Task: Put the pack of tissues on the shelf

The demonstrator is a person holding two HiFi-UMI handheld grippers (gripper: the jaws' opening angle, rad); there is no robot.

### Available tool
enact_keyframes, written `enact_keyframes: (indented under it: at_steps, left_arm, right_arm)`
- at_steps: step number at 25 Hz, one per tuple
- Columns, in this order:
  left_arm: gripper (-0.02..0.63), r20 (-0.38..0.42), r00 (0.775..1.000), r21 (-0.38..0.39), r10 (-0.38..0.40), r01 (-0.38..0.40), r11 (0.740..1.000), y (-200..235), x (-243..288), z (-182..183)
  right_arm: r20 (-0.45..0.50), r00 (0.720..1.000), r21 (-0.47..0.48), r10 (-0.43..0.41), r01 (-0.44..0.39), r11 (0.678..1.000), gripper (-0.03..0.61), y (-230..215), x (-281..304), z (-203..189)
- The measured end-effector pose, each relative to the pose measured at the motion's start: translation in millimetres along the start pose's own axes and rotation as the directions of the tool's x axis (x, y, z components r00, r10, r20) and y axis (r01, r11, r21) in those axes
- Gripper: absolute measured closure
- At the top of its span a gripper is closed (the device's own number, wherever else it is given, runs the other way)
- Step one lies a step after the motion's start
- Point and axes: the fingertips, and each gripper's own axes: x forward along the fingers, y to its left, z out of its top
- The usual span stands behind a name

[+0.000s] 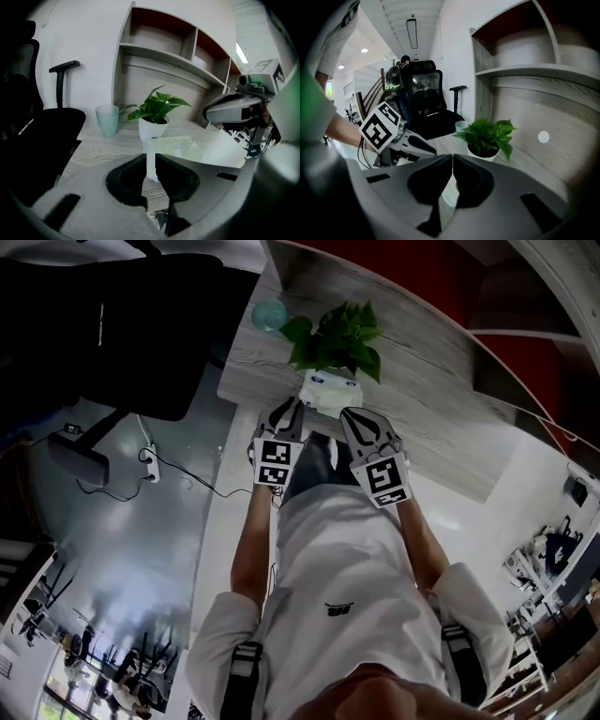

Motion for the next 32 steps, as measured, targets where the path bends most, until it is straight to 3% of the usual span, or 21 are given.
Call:
enact_keyframes:
  at_steps: [19, 32]
  left_arm:
    - [0.528, -0.088, 0.996, -0.012, -0.022, 0.021, 1.0, 5.2, 42.9, -30.4]
    - [0.545, -0.109, 0.994, -0.034, -0.017, 0.013, 0.999, 7.2, 53.6, -38.4]
  right_arm:
    - [-0.025, 1.0, 0.021, 0.014, -0.014, 1.0, 0.551, -8.4, 9.5, -16.3]
    - [-0.048, 0.998, 0.027, 0.027, -0.025, 0.999, 0.551, -7.7, 16.4, -28.3]
